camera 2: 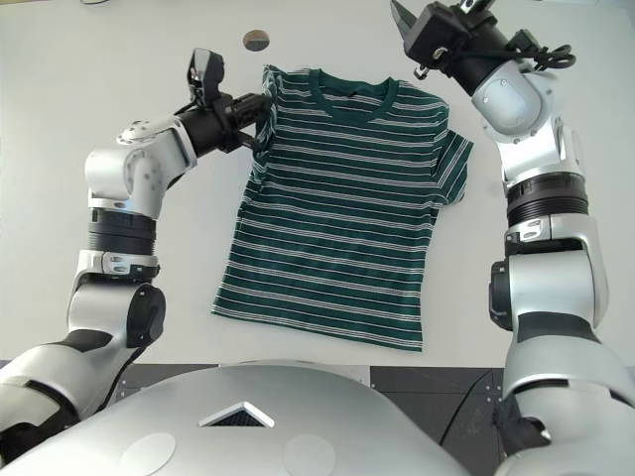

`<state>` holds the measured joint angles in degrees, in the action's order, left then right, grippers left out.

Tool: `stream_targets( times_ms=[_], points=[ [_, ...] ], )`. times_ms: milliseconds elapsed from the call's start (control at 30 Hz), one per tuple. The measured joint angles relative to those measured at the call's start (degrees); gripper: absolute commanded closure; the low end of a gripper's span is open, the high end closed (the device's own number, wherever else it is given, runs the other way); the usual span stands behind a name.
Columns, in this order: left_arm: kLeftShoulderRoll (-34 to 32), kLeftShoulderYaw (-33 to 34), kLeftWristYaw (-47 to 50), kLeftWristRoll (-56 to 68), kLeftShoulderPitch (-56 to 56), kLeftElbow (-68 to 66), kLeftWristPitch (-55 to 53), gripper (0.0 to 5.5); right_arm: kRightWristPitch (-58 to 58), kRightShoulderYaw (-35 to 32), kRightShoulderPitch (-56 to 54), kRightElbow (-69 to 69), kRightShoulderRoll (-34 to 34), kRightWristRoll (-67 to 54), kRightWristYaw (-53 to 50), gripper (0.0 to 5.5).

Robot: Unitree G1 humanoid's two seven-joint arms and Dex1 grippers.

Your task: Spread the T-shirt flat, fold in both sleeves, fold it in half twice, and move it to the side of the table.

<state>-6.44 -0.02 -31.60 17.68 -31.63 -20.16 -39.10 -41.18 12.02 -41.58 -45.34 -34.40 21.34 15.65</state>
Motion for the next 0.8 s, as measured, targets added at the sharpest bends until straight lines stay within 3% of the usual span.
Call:
stream_targets(
  times_ms=[200,300,400,633,800],
  points=[
    [2.32,-1.36,0.94,-1.76,-0.88,-11.14,4.51,4.20,1.09,-0.98,2.37,2.46,-0.19,-2.51,1.99,3.18],
    [3.08,-0.86,0.39,-1.33,-1.01,-12.88,5.94,3.60,6.18,-3.90,5.12,4.72,-0.11,-9.41,7.00,3.18],
    [4.00,0.35,-1.22,0.28,-1.01,-12.77,6.87,3.15,23.12,-7.99,10.49,8.95,-0.53,-20.68,18.49,3.18],
    [4.86,1.71,-6.75,6.37,1.00,-4.60,6.27,2.08,64.40,-14.70,17.94,13.13,-6.77,-35.28,33.76,3.18],
    [2.26,5.36,-10.81,12.35,3.90,3.82,5.73,1.72,70.88,-15.92,16.82,12.49,-7.53,-35.97,33.98,3.18]
  ],
)
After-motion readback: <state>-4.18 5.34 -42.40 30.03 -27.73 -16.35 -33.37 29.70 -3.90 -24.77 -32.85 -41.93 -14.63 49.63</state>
